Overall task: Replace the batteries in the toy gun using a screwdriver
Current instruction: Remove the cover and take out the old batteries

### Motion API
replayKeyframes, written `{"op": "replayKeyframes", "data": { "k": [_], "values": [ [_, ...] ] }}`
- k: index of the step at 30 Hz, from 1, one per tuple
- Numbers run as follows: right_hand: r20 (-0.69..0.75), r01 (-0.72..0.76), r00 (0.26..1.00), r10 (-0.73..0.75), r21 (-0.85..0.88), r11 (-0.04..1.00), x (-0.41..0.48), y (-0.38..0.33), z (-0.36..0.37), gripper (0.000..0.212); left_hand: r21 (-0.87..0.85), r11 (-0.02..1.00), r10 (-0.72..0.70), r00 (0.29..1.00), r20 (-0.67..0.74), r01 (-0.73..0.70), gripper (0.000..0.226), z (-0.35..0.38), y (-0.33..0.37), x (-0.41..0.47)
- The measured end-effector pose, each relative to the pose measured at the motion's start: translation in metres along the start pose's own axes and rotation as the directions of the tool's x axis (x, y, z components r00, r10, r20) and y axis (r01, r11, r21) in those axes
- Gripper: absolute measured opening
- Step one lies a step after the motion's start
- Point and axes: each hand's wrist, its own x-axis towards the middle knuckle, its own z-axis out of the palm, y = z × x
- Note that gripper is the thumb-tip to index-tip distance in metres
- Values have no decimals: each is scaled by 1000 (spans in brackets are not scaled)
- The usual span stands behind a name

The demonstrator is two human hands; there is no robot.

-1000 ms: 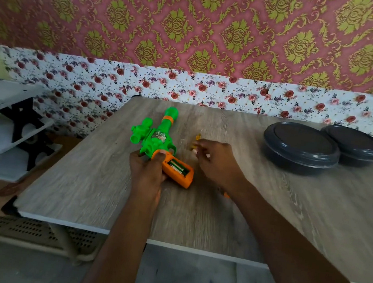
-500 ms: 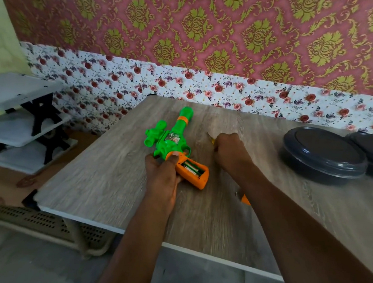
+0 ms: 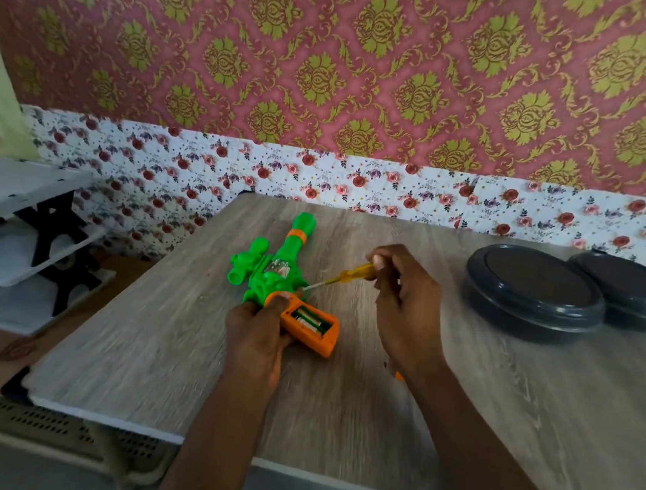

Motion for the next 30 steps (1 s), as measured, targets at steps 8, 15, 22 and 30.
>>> {"op": "replayKeyframes", "data": {
  "k": [8,15,22,30],
  "values": [
    [45,122,992,-120,-41,992,-20,17,7,17,-21,1000,24,999,42,-23,7,0,0,-4],
    [28,182,983,-180,-126,975,-22,12,7,15,0,999,39,998,55,-39,9,-1,0,-4],
    [75,204,977,-200,-46,978,-21,12,5,17,12,999,45,998,36,-45,8,-3,-2,-1],
    [70,-139,990,125,259,956,-16,13,11,12,-5,997,75,995,58,-75,7,-2,-2,-4]
  ]
}}
